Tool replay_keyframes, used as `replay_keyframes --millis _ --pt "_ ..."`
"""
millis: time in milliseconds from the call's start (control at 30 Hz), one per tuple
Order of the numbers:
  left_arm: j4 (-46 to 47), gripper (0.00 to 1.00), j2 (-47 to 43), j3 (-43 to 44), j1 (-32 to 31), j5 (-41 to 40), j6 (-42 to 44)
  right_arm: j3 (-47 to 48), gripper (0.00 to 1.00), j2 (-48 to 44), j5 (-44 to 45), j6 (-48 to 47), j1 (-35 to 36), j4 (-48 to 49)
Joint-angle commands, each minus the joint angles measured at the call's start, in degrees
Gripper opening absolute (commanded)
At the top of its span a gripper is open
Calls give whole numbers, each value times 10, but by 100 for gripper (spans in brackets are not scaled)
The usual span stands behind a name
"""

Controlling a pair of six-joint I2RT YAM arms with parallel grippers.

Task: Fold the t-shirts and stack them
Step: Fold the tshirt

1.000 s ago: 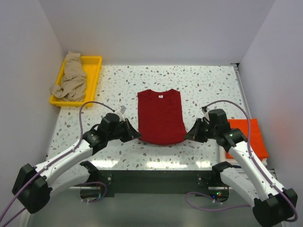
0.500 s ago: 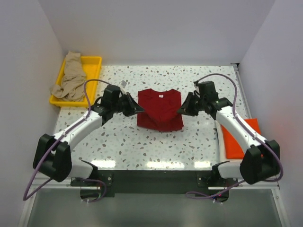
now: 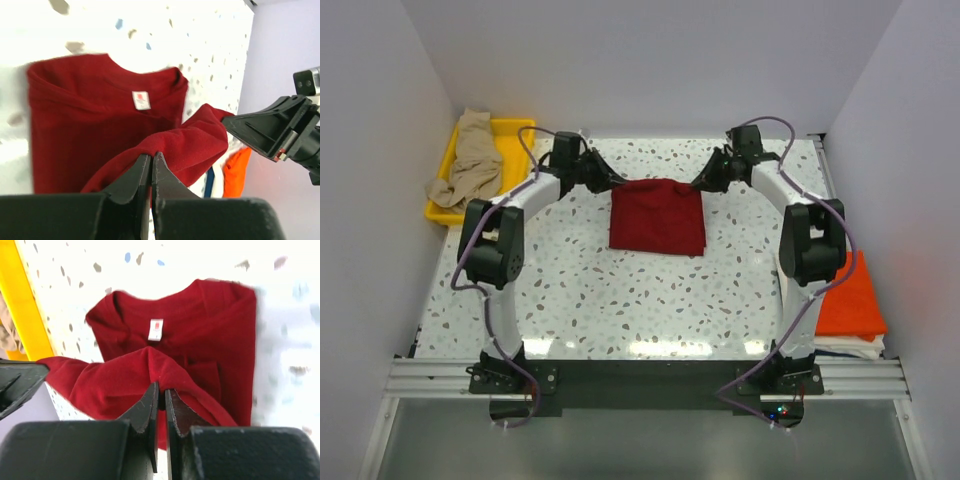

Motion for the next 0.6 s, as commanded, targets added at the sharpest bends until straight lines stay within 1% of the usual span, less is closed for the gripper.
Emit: replay_keyframes --millis 0,33,67,100,133,167,200,233,267,300,367,433,500,533,567 --pt "38 0 60 53 35 26 12 78 0 66 -40 -1 -11 28" --pt "60 0 70 60 39 32 10 88 0 78 -49 3 -18 35" --pt "82 0 89 64 46 39 7 96 7 91 -53 6 -23 43" --pt "90 4 99 71 59 47 7 118 16 117 -59 12 -26 51" --pt "96 14 108 79 63 52 8 130 24 128 -74 13 -30 52" --pt "104 19 114 83 71 57 14 144 32 139 -76 12 -37 47" --pt "109 24 112 83 75 57 20 165 43 148 -73 4 -38 33" --pt "109 36 106 80 79 51 24 171 47 147 -70 0 -41 29" --pt "112 41 92 69 83 40 30 174 51 144 -60 -4 -45 25" --pt "115 43 84 62 90 39 32 174 57 139 -53 -15 -46 12" --pt "120 49 61 47 98 34 37 154 61 114 -30 -25 -46 12" --pt "115 50 45 35 100 22 39 130 61 80 -27 -29 -44 24" --pt "126 45 25 25 93 22 39 93 59 59 -25 -27 -41 35" --pt "116 39 21 24 89 17 40 81 54 43 -27 -27 -33 45" --pt "113 35 15 23 77 16 43 71 52 38 -30 -26 -29 52"
